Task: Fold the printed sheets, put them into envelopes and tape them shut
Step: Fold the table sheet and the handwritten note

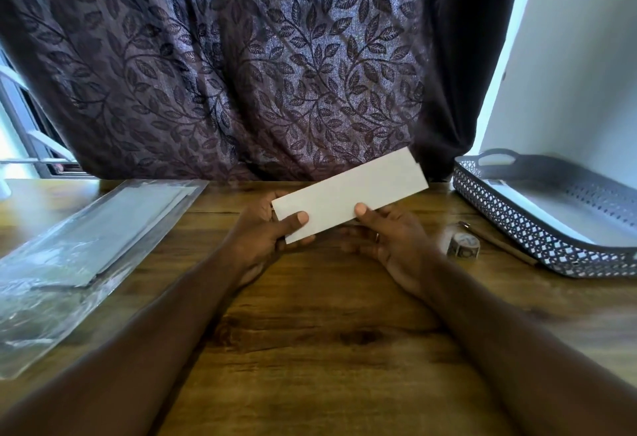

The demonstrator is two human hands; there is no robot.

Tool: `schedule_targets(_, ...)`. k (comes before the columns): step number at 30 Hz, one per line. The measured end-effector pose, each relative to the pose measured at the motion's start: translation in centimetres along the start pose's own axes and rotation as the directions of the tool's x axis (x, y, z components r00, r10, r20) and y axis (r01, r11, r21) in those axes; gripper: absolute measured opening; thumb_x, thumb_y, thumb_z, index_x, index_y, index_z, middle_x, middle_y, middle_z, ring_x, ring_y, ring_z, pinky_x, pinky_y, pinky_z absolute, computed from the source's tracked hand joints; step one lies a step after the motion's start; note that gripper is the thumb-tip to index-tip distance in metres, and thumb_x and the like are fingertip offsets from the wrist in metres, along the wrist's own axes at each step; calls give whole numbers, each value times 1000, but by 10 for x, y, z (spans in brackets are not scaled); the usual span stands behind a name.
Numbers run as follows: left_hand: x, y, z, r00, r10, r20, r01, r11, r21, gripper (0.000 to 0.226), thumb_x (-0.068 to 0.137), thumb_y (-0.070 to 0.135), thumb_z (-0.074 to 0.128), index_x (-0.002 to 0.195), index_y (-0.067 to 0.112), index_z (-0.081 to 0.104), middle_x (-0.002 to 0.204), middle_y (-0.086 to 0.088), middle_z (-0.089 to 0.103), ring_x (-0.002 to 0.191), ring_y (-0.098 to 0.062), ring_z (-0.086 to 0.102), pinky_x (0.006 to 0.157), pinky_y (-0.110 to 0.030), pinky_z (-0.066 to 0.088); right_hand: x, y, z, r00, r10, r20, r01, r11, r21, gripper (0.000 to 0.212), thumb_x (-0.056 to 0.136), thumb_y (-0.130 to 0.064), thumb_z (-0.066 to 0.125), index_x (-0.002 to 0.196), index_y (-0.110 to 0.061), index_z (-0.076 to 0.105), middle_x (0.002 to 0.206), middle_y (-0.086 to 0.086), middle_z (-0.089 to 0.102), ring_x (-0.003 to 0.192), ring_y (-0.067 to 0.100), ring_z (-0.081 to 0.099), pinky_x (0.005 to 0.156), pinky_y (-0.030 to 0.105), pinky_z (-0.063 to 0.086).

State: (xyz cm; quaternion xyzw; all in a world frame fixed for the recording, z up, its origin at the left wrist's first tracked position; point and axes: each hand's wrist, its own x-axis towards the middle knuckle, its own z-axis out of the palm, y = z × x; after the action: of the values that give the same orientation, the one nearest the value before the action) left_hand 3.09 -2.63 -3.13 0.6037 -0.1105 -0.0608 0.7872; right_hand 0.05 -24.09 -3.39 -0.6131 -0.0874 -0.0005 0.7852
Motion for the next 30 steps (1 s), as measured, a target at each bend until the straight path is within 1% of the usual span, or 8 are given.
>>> schedule_targets(2,-3,-3,10,1000,25,15,-24,1000,-7,37,89,-4,65,124,5,57,118,-14,71,107,-29,70,77,-38,62,1,5,7,1000,18,21,-16,993,-116,48,86,-27,72,130,-15,58,115,5,74,105,25,72,87,51,59)
schedule_targets(4,-6,-6,20,999,32,30,-32,999,-21,34,88,-2,66,120,7,59,115,-14,73,106,-30,71,79,-40,62,2,8,9,1000,11,1,-10,985,-170,46,90,-29,70,132,-19,56,117,3,73,107,24,71,88,50,59)
schedule_targets(9,-10,-9,29,998,48,50,-47,999,-13,43,81,5,72,121,6,58,118,-16,70,104,-29,72,71,-34,62,3,9,7,1000,26,1,-25,986,-163,34,97,-32,61,130,-25,56,118,5,71,107,26,70,86,47,61)
schedule_targets(15,-7,-8,31,999,39,36,-38,999,-13,33,86,-6,68,114,8,59,115,-13,70,100,-26,73,66,-33,62,6,5,3,997,31,-70,-28,999,43,38,99,-24,59,136,-20,50,123,9,69,103,26,73,76,48,61)
schedule_targets(18,-5,-7,24,999,29,38,-30,999,25,33,85,-7,68,113,9,60,115,-12,69,99,-25,73,69,-36,63,8,2,-1,992,56,-116,-41,991,128,39,100,-22,58,137,-14,50,125,13,68,103,29,72,80,53,61)
schedule_targets(21,-4,-4,19,999,23,47,-25,998,51,33,85,-7,68,113,10,60,111,-8,71,98,-24,73,68,-34,63,9,1,-3,985,81,-151,-56,985,163,37,100,-24,57,135,-11,51,123,16,69,104,33,72,82,55,60)
schedule_targets(26,-4,0,9,999,-27,45,26,999,25,32,86,-10,65,113,6,61,109,-6,73,98,-24,74,65,-32,62,9,-4,-11,971,70,-227,-22,978,205,31,103,-31,52,128,-13,54,117,15,71,97,31,74,72,47,61)
schedule_targets(30,-3,1,3,998,-50,44,48,997,63,32,86,-11,65,112,7,62,111,-8,72,98,-25,74,66,-33,63,9,-8,-22,955,87,-283,-29,978,204,24,102,-25,55,121,-10,58,113,15,73,95,30,75,77,50,61)
